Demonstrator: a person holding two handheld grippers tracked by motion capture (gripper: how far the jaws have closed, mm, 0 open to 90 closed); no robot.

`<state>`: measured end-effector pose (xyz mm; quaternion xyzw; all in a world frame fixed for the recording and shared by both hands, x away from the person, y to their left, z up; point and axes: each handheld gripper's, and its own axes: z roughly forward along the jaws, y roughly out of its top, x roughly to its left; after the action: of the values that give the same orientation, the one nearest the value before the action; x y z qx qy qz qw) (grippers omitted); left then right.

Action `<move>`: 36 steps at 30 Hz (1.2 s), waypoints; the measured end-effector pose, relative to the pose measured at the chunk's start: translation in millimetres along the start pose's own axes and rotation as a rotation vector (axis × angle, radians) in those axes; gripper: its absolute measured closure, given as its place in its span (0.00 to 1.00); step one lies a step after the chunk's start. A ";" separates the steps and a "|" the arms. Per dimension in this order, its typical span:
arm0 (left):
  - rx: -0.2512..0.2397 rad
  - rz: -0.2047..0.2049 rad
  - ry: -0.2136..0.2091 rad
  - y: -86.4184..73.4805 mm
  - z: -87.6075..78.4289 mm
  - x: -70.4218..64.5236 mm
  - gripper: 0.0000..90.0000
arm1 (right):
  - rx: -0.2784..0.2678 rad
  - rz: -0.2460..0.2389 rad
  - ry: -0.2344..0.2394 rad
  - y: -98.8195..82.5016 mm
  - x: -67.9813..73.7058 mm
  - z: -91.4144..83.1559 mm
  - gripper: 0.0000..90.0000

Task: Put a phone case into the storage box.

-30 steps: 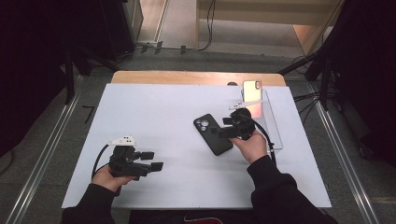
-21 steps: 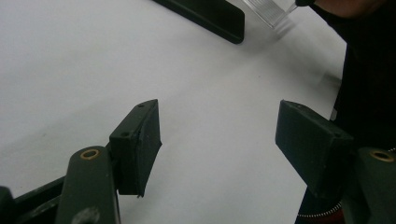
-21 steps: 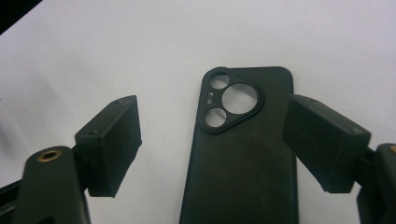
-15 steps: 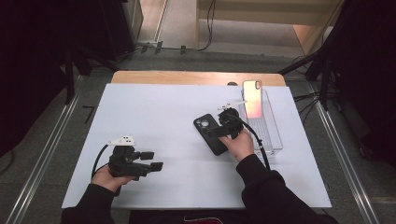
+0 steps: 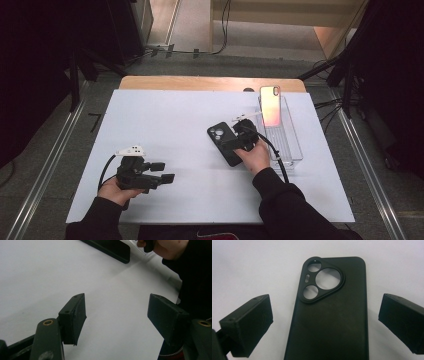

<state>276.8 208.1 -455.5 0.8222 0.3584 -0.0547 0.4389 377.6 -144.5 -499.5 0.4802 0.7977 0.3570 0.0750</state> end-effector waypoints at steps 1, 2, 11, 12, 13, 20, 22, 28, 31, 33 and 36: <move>0.001 0.001 0.001 0.0 0.0 0.0 0.35 | 0.006 0.001 -0.001 -0.8 -0.3 1.4 0.00; 0.001 0.001 0.001 0.1 0.0 -0.1 0.35 | 0.008 -0.003 -0.006 -1.8 -0.4 2.6 0.00; -0.001 -0.001 -0.001 0.2 0.1 0.2 0.35 | 0.003 -0.020 -0.019 -9.9 -2.6 10.6 0.00; -0.001 0.000 -0.001 0.1 0.1 0.2 0.35 | 0.007 -0.022 -0.030 -10.1 -1.2 10.8 0.00; 0.000 0.000 -0.001 0.2 0.0 0.2 0.35 | 0.007 -0.023 -0.035 -10.0 -0.3 11.3 0.00; 0.000 -0.001 0.001 0.2 0.3 -0.1 0.35 | 0.011 -0.057 -0.077 -11.3 3.9 13.0 0.00; 0.000 -0.001 0.001 0.2 0.1 0.2 0.35 | 0.009 -0.074 -0.095 -12.4 6.2 14.2 0.00; 0.005 0.000 0.004 0.4 0.4 -0.1 0.35 | -0.005 -0.090 -0.123 -14.9 8.6 13.5 0.08; 0.004 -0.001 0.002 0.4 0.7 -0.2 0.35 | -0.013 -0.086 -0.124 -15.8 8.8 12.1 0.11; 0.004 -0.001 0.002 0.5 0.8 -0.4 0.35 | -0.014 -0.087 -0.122 -15.9 8.4 11.8 0.11; 0.003 -0.004 0.001 0.7 0.8 -0.4 0.35 | -0.018 -0.080 -0.121 -15.7 8.3 11.5 0.13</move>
<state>277.1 207.0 -455.3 0.8221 0.3603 -0.0555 0.4373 367.3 -136.4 -516.1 0.4680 0.8070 0.3312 0.1419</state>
